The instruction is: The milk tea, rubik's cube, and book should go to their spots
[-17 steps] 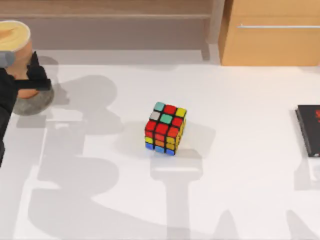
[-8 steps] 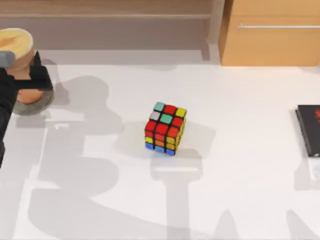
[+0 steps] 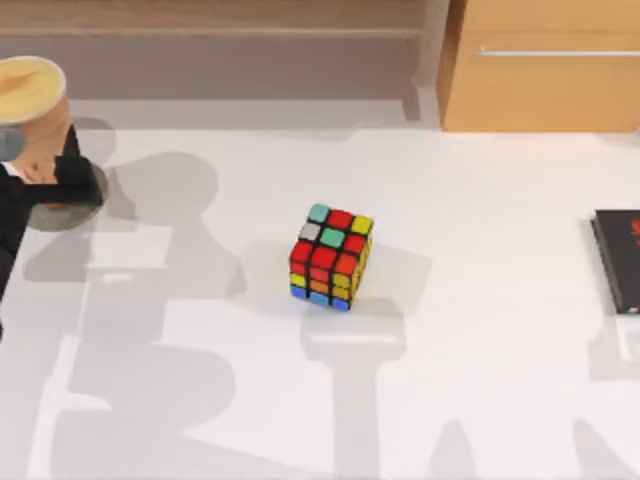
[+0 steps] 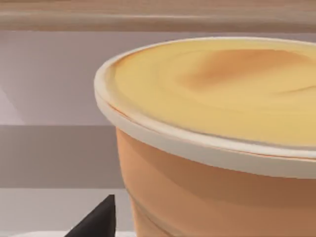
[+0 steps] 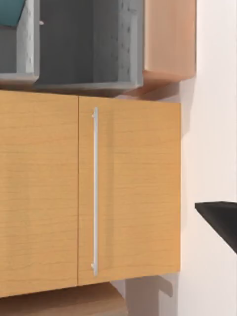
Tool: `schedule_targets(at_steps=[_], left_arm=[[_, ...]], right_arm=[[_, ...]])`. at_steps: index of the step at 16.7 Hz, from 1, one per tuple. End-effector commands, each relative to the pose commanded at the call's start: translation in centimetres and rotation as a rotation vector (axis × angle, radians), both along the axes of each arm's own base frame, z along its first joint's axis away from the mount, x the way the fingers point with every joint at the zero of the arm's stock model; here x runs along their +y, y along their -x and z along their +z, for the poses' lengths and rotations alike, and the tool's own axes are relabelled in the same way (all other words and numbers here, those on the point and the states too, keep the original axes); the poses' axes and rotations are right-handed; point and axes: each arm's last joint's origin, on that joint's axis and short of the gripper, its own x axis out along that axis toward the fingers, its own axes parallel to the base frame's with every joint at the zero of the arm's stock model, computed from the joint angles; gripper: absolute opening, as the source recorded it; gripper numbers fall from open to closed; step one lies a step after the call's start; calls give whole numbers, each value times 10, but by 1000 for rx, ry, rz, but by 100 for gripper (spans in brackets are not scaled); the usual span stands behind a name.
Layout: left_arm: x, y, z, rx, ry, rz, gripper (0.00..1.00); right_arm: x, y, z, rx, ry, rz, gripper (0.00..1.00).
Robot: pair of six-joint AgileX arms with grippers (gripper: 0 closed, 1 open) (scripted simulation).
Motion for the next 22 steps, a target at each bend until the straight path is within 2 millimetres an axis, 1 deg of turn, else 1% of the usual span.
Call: schedule_targets(at_steps=[3,5,12,14,20,22], left_arm=[[-1,-1,-1,4,0,-4,100],[-1,0,2,4,0,-4,100],[-1,14,40,4,1,-5,100],[-1,18,47,4,0,-4,100],[-2,18,49,0,0,-7,100],[-3,12,56,-11,-7,-14,100]], right_arm=[[0,0,0,0,0,0,100],[0,0,0,0,0,0,100],[0,0,0,0,0,0,100],[0,0,0,0,0,0,100],[0,0,0,0,0,0,100],[0,0,0,0,0,0,100]])
